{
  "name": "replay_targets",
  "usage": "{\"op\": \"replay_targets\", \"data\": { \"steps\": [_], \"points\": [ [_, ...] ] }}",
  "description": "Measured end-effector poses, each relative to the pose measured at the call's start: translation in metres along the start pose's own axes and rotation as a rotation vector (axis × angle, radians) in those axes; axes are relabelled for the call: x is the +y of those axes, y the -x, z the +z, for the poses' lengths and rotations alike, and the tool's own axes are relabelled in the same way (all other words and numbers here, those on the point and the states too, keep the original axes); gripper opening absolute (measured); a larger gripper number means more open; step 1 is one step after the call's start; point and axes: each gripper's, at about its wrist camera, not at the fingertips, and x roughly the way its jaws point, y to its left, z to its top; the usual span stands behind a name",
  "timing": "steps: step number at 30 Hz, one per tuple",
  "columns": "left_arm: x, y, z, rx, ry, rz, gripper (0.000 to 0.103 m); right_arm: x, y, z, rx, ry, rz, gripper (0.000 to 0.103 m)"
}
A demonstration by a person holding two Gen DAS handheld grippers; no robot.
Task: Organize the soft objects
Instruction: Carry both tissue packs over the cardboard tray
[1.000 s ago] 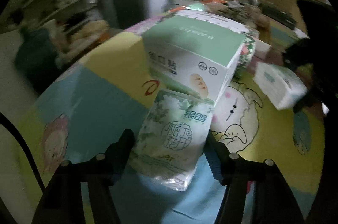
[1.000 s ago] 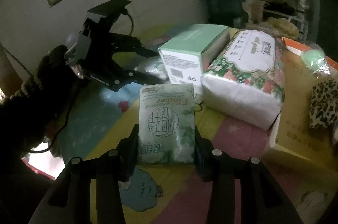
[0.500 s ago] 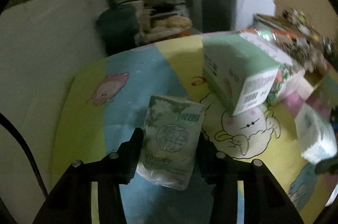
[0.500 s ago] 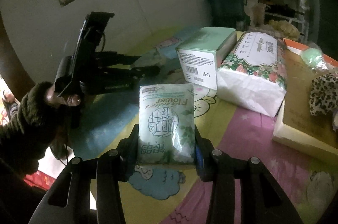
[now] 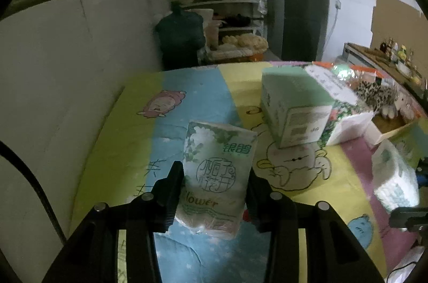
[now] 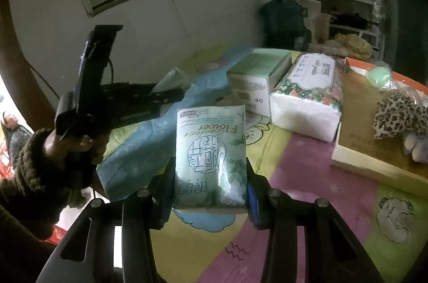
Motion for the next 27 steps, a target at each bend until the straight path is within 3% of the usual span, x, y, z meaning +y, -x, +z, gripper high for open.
{"op": "replay_targets", "data": {
  "steps": [11, 27],
  "points": [
    [-0.025, 0.041, 0.012, -0.091, 0.047, 0.009, 0.043, -0.012, 0.025, 0.001, -0.055, -0.017, -0.024, 0.045],
    [-0.093, 0.049, 0.040, -0.139, 0.042, -0.101, 0.043, -0.061, 0.082, -0.001, -0.150, -0.065, -0.118, 0.045]
  ]
}}
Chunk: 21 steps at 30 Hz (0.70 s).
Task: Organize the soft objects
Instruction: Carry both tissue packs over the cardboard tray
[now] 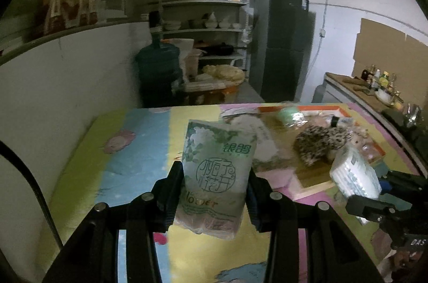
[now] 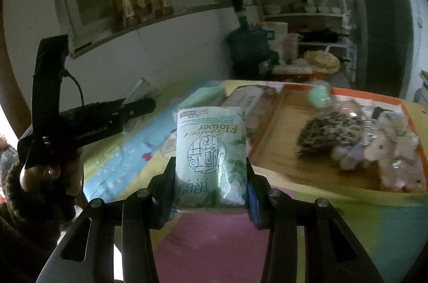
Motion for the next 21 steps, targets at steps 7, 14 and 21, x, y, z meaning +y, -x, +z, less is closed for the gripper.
{"op": "replay_targets", "data": {
  "steps": [7, 14, 21],
  "points": [
    [-0.044, -0.017, 0.012, -0.005, -0.002, -0.084, 0.043, -0.041, 0.030, 0.000, -0.039, -0.042, -0.091, 0.045],
    [-0.089, -0.041, 0.029, 0.001, -0.004, -0.160, 0.043, -0.084, 0.054, 0.009, -0.065, -0.060, -0.180, 0.045],
    [-0.127, -0.071, 0.043, 0.017, 0.009, -0.194, 0.043, -0.121, 0.064, 0.026, -0.084, -0.061, -0.235, 0.045]
  ]
}}
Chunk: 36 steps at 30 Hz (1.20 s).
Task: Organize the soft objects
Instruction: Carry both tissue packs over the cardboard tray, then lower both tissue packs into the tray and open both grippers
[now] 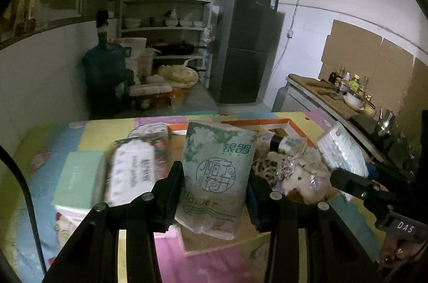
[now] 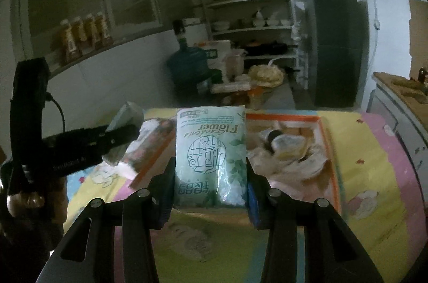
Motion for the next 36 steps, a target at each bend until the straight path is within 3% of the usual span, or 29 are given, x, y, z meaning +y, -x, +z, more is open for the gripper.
{"op": "replay_targets", "data": {
  "steps": [18, 36],
  "points": [
    [-0.025, -0.076, 0.015, 0.077, 0.035, 0.016, 0.043, -0.056, -0.064, 0.037, 0.095, 0.039, -0.026, 0.045],
    [-0.020, -0.126, 0.017, 0.157, 0.031, 0.054, 0.043, -0.062, -0.127, 0.045, 0.214, 0.113, -0.007, 0.045]
  ]
}}
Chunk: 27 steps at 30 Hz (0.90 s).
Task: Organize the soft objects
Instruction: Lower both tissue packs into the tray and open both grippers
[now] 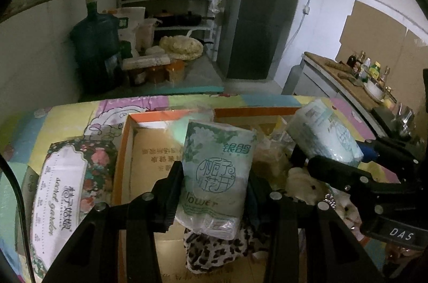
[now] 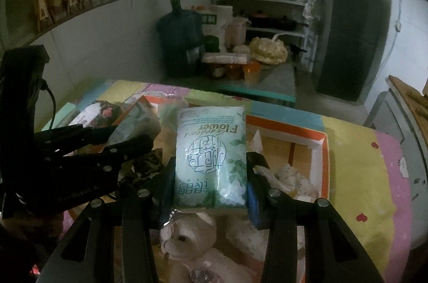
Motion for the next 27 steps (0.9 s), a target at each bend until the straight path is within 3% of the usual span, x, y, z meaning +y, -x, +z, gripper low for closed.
{"op": "replay_targets", "data": {
  "steps": [19, 24, 27],
  "points": [
    [0.005, -0.019, -0.002, 0.036, 0.017, -0.029, 0.045, -0.005, -0.018, -0.003, 0.050, 0.000, 0.031, 0.046],
    [0.006, -0.020, -0.003, 0.045, 0.025, -0.034, 0.052, -0.007, -0.018, -0.005, 0.039, -0.018, 0.059, 0.051],
    [0.006, -0.017, -0.003, 0.040, 0.027, -0.036, 0.065, -0.007, -0.016, -0.005, 0.030, -0.025, 0.069, 0.056]
  ]
}}
